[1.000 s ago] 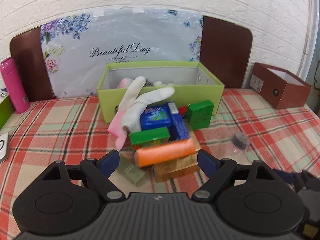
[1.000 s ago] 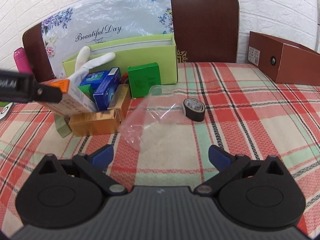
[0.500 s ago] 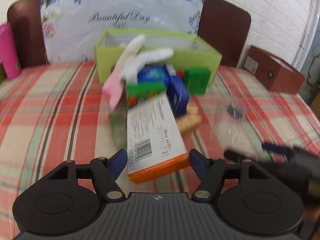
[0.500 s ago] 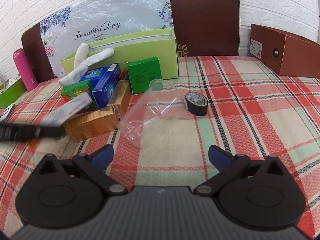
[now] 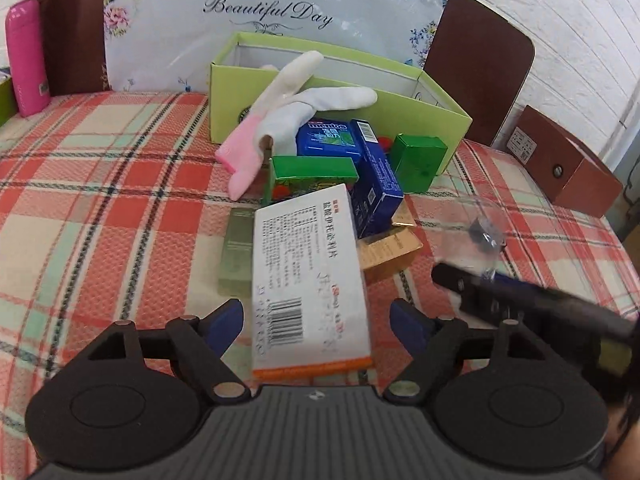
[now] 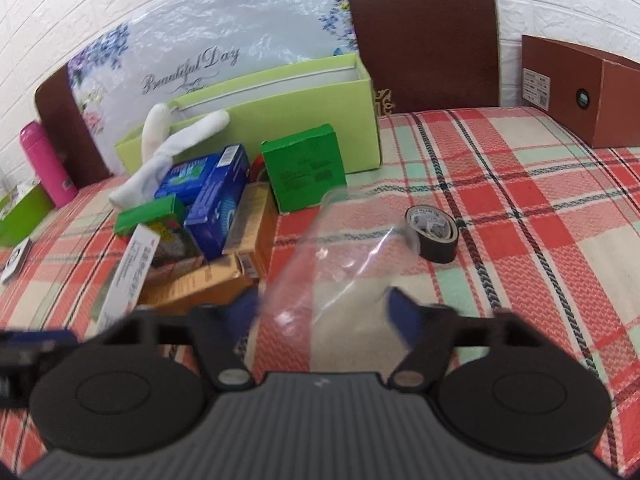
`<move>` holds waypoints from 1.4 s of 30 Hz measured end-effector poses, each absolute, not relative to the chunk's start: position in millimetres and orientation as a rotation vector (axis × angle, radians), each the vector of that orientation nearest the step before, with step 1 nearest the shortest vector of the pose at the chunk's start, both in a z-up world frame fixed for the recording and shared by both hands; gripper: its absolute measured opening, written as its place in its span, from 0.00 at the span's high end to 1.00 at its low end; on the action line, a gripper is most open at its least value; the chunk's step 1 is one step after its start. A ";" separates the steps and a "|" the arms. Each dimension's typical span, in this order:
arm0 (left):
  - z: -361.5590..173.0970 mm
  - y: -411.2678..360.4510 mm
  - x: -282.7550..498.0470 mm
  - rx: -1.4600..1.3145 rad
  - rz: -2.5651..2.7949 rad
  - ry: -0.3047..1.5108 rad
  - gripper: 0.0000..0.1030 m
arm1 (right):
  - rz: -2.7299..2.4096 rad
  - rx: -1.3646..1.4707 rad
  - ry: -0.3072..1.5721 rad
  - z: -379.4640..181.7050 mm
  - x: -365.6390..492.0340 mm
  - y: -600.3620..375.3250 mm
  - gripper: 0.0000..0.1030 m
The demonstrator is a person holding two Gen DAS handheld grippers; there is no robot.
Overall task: Organize objects
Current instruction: 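Grasp the white medicine box with the left tool while the right grasps the clear cup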
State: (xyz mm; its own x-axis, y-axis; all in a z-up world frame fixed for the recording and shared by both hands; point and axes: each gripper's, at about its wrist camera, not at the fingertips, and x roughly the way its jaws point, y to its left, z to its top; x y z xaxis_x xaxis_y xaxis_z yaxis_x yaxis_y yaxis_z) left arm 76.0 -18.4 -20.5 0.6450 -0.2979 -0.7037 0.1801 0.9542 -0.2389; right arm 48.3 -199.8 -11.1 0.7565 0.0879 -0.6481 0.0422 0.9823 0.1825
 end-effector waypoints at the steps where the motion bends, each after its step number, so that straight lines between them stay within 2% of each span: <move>1: -23.0 -18.7 78.6 -0.168 -0.279 0.832 0.18 | 0.040 0.173 0.720 -11.6 43.7 -201.4 0.56; 4: -33.4 -19.1 85.1 -0.180 -0.260 0.866 0.19 | 0.053 0.110 0.722 -10.5 26.9 -205.6 0.56; 5: -37.0 -17.8 85.0 -0.189 -0.263 0.875 0.24 | 0.057 0.096 0.725 -9.8 22.0 -207.3 0.56; 6: -39.7 -16.2 83.0 -0.186 -0.264 0.881 0.37 | 0.069 0.079 0.728 -8.7 16.8 -208.5 0.56; 9: -35.9 -16.2 68.0 -0.091 -0.303 0.876 0.37 | 0.131 0.032 0.740 -5.9 5.5 -208.0 0.56; 11: -34.2 -11.9 54.4 -0.065 -0.333 0.883 0.37 | 0.145 0.010 0.744 -4.9 0.4 -205.0 0.55; 12: -34.2 -9.0 48.8 -0.061 -0.340 0.889 0.37 | 0.130 0.003 0.745 -5.1 -0.8 -203.2 0.51; 15: -33.8 -1.2 41.6 -0.079 -0.328 0.897 0.25 | 0.111 -0.008 0.740 -6.3 -1.4 -197.1 0.35; 22: -34.7 -7.5 67.6 -0.119 -0.266 0.915 0.22 | 0.073 -0.028 0.732 -3.9 3.4 -192.7 0.26; 24: -37.3 -11.6 69.5 -0.083 -0.263 0.897 0.22 | 0.054 -0.026 0.729 -2.9 4.9 -195.1 0.26; 27: -38.8 -16.8 62.4 0.033 -0.261 0.877 0.32 | 0.021 -0.029 0.724 -1.2 6.6 -198.9 0.26; 30: -40.1 -11.5 56.1 0.071 -0.246 0.875 0.32 | 0.021 -0.024 0.718 -0.5 9.3 -201.5 0.26; 33: -40.8 -7.7 60.1 0.054 -0.218 0.884 0.24 | 0.024 -0.028 0.711 -0.2 15.3 -198.5 0.26; 37: -39.5 -7.6 66.1 0.026 -0.195 0.893 0.23 | 0.023 -0.021 0.702 -1.1 24.4 -194.7 0.27; 38: -39.3 -7.2 65.5 0.023 -0.198 0.892 0.25 | 0.022 -0.018 0.707 -2.0 26.1 -194.7 0.31; 39: -38.8 -7.1 63.7 0.027 -0.205 0.888 0.31 | 0.027 -0.010 0.716 -3.7 27.2 -195.5 0.41; 40: -38.3 -6.9 61.8 0.035 -0.211 0.882 0.32 | 0.035 0.004 0.727 -5.1 27.8 -196.1 0.46; 42: -38.3 -6.1 58.8 0.040 -0.222 0.882 0.32 | 0.047 0.008 0.730 -6.8 25.6 -196.8 0.50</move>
State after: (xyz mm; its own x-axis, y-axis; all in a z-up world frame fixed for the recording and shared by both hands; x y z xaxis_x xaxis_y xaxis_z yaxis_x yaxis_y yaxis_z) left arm 58.8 -6.1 -38.3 0.6143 -0.1758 -0.7692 0.2086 0.9764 -0.0566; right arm 25.6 -196.8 -6.8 0.7439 0.0459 -0.6667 -0.0400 0.9989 0.0241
